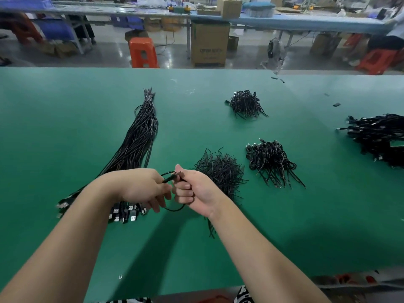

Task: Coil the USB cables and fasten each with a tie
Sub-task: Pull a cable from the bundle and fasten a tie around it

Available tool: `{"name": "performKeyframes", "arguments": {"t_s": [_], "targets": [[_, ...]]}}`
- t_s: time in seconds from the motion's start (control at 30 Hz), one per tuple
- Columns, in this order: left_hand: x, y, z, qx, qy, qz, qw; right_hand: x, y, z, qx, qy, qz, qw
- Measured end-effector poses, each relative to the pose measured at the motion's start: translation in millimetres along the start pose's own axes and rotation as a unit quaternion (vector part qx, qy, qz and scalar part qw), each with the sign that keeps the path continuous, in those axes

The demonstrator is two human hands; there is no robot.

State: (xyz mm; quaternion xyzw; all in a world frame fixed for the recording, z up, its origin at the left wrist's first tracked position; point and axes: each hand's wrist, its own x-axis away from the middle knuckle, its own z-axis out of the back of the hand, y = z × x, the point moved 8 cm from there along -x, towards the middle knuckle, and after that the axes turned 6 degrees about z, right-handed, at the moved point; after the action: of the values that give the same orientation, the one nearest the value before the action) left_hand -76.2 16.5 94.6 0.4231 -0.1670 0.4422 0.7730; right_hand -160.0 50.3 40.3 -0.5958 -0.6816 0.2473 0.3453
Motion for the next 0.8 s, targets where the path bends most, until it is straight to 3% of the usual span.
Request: {"name": "performKeyframes", "arguments": {"t_s": [0.1, 0.17, 0.27, 0.33, 0.43, 0.5, 0.6, 0.67, 0.7, 0.73, 0.8], "targets": [[-4, 3, 13, -0.058, 0.099, -0.007, 0.993, 0, 1, -1, -0.010, 0.006, 0.003, 1.000], [-8, 4, 15, -0.061, 0.126, -0.038, 0.989, 1, 2, -1, -0.029, 0.008, 0.007, 1.000], [-14, 0, 16, 0.054, 0.135, -0.084, 0.986, 3, -2, 0, -0.011, -0.001, 0.020, 1.000], [-20, -3, 24, 0.183, 0.173, -0.109, 0.962, 6, -3, -3, 0.013, -0.016, 0.029, 0.999], [-22, -6, 41, 0.375, 0.238, -0.160, 0.882, 9, -1, -9, 0.030, -0.037, 0.036, 0.998], [-21, -7, 53, 0.525, 0.247, -0.196, 0.790, 10, 3, -12, 0.038, -0.043, 0.033, 0.998], [-16, -6, 69, 0.706, 0.181, -0.221, 0.648, 11, 12, -11, 0.040, -0.035, 0.020, 0.998], [-10, -2, 70, 0.749, 0.115, -0.226, 0.613, 11, 18, -7, 0.016, -0.024, 0.008, 1.000], [-6, 2, 68, 0.743, 0.080, -0.233, 0.622, 11, 19, -5, -0.004, -0.018, 0.002, 1.000], [-2, 6, 65, 0.714, 0.053, -0.242, 0.654, 10, 19, -3, -0.026, -0.012, -0.003, 1.000], [6, 11, 54, 0.579, 0.021, -0.258, 0.773, 9, 15, 2, -0.059, -0.003, -0.009, 0.998]]}}
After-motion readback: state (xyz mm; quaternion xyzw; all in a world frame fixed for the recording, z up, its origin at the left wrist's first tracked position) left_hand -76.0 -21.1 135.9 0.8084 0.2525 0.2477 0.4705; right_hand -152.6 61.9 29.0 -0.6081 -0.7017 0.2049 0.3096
